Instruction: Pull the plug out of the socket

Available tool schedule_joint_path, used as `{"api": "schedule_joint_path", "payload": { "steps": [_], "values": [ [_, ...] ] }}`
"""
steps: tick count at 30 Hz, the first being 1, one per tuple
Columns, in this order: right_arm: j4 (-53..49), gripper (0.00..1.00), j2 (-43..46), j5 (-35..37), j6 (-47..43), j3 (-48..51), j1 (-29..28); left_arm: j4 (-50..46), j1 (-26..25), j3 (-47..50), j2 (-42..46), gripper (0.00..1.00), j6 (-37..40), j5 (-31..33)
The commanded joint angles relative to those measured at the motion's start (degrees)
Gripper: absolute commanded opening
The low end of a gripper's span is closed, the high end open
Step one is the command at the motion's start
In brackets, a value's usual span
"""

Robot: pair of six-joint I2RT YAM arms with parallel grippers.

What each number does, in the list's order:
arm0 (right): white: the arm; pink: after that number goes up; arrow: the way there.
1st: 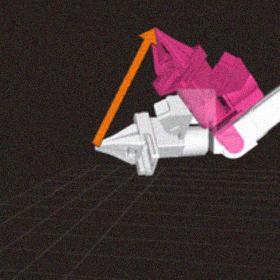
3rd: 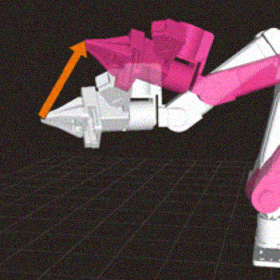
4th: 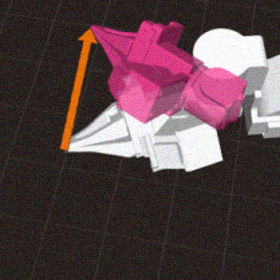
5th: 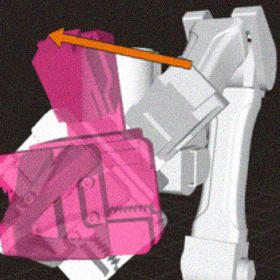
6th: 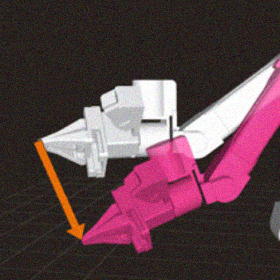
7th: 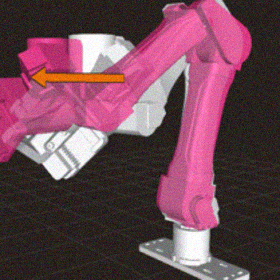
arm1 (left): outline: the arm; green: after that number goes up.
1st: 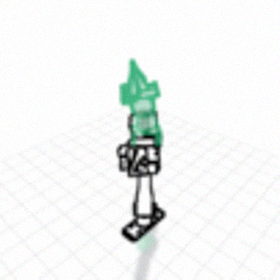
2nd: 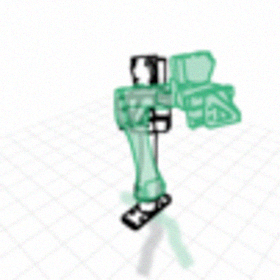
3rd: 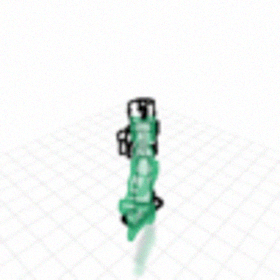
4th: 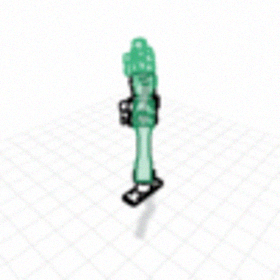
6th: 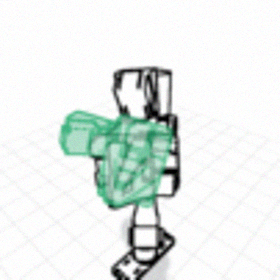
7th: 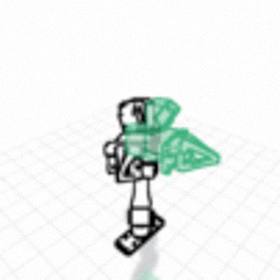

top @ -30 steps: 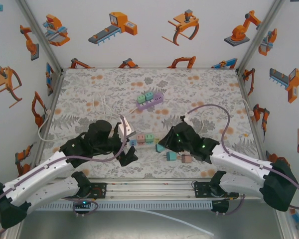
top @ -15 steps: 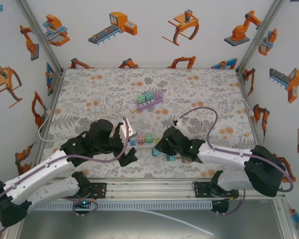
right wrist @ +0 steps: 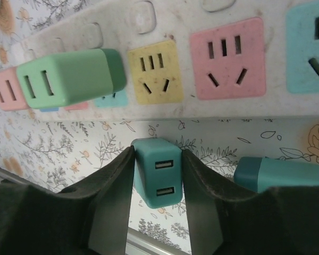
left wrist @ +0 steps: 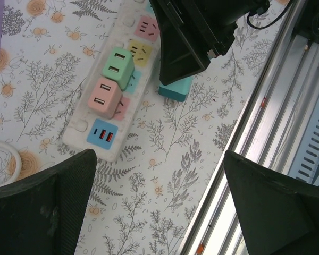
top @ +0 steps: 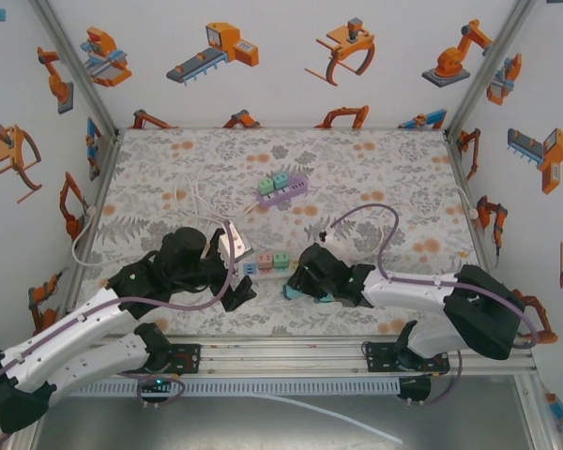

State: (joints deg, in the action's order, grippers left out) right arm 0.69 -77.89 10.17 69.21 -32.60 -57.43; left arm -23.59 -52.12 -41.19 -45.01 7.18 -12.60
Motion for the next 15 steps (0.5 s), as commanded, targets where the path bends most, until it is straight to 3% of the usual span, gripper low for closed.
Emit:
{"api": "schedule_joint_path", "payload": {
  "steps": [1,15],
  "values": [
    [-2.9,0.42,0.5,2.6,-0.2,0.0,-0.5,1.0,-0.2,0.7,0.3,0.97,-0.1,0.6],
    [-8.7,0.46,6.3,4.3,-2.2,-0.3,-0.5,2.0,-0.2,1.4,-0.1,0.97,-0.4,1.6]
  ]
}}
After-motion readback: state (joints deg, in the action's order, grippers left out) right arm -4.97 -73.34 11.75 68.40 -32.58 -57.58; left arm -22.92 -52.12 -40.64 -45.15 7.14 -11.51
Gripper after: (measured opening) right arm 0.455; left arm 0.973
